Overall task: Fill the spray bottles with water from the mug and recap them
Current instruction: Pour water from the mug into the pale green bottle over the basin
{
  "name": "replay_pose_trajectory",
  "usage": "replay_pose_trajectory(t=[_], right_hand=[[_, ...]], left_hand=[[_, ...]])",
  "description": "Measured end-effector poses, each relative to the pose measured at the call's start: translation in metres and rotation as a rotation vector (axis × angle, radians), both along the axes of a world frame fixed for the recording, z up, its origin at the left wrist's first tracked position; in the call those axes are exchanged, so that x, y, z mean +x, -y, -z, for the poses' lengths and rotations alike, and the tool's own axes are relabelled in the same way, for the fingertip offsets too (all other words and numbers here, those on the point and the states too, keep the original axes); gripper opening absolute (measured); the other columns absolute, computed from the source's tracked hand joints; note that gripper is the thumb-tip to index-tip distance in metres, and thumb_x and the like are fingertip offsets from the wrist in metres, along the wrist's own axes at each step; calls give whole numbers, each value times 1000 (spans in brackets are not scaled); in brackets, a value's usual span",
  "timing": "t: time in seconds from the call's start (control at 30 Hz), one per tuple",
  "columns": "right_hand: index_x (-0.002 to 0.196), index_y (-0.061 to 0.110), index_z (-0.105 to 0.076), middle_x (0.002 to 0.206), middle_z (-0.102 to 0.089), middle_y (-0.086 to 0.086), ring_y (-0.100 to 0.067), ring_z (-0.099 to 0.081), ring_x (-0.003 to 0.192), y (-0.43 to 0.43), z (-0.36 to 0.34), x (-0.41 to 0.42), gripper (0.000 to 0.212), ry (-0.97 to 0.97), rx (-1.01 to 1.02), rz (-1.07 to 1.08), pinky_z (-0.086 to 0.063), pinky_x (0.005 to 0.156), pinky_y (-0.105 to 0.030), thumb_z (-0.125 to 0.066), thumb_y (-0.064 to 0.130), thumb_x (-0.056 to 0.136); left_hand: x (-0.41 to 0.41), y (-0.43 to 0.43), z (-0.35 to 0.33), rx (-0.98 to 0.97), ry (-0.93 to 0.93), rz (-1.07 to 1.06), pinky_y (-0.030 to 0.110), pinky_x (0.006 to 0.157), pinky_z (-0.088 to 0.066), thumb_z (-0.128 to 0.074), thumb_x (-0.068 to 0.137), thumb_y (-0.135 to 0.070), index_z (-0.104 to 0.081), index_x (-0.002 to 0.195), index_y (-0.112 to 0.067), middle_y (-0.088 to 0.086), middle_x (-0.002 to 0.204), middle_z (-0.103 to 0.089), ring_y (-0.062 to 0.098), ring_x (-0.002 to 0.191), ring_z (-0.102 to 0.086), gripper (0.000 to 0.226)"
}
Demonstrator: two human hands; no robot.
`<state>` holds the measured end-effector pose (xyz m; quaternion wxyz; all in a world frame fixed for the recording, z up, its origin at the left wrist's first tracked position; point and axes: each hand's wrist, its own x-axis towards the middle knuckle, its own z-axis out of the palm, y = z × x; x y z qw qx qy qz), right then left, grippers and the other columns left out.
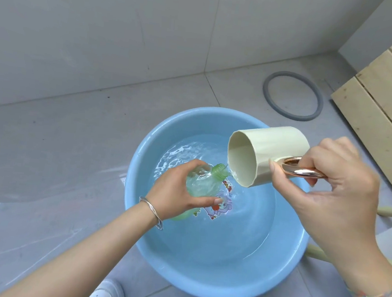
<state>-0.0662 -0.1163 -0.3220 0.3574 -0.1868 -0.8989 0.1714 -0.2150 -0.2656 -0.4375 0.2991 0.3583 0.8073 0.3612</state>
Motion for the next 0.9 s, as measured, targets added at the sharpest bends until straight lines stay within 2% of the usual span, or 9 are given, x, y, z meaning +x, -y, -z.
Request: replay_pose_trajectory(t=[0.2,0.4,0.5,0.67,0.77,0.83,0.9], right_hand=[[52,6,-43,56,-33,-2,-18,-24,65,3,-1,-1,40,0,109,-48,-28,70,-22,-73,15,77],[54,8,-44,59,-32,2,-14,-22,69,3,-2,-3,39,-9,231,-112,-26,71,-25,-71,16,81],[54,9,-46,63,-30,5,-13,-21,70,5,-2,-4,37,-17,277,-145,-24,71,-25,-70,14,82],[52,7,-47,54,-39,-3,-21,-28,65,6,0,-6,37,-17,353,-182,-24,72,-27,-71,10,81],[53,7,-46,58,-32,3,-16,-24,67,6,3,-5,38,-42,265,-142,-26,71,-23,-72,13,81],[54,10,-42,58,-29,5,-16,-23,66,3,6,-4,39,-65,119,-63,-27,68,-19,-71,17,81],[56,12,-38,56,-32,7,-14,-30,61,-3,12,-3,41,-92,-95,53,-27,61,-16,-70,20,80]], left_hand=[[1,-1,0,13,13,2,31,96,-46,-63,47,-81,-54,112,-41,-27,110,-61,1,108,-58,77],[2,-1,-1,10,8,3,31,97,-45,-81,57,-64,-56,115,-37,-26,110,-61,2,108,-57,69],[2,-1,0,19,8,2,29,97,-45,-82,59,-61,-56,115,-37,-26,111,-61,1,108,-57,66],[2,-1,2,34,5,-5,31,95,-46,-82,59,-62,-55,112,-39,-25,110,-62,1,107,-58,64],[2,-1,0,38,17,0,24,95,-45,-81,58,-60,-49,104,-49,-31,105,-59,-5,104,-56,57],[2,0,0,54,36,-8,19,94,-43,-80,58,-61,-48,104,-49,-31,105,-59,-8,102,-55,57],[2,1,0,71,56,-35,12,92,-42,-76,56,-64,-49,107,-46,-25,109,-62,-8,103,-56,60]])
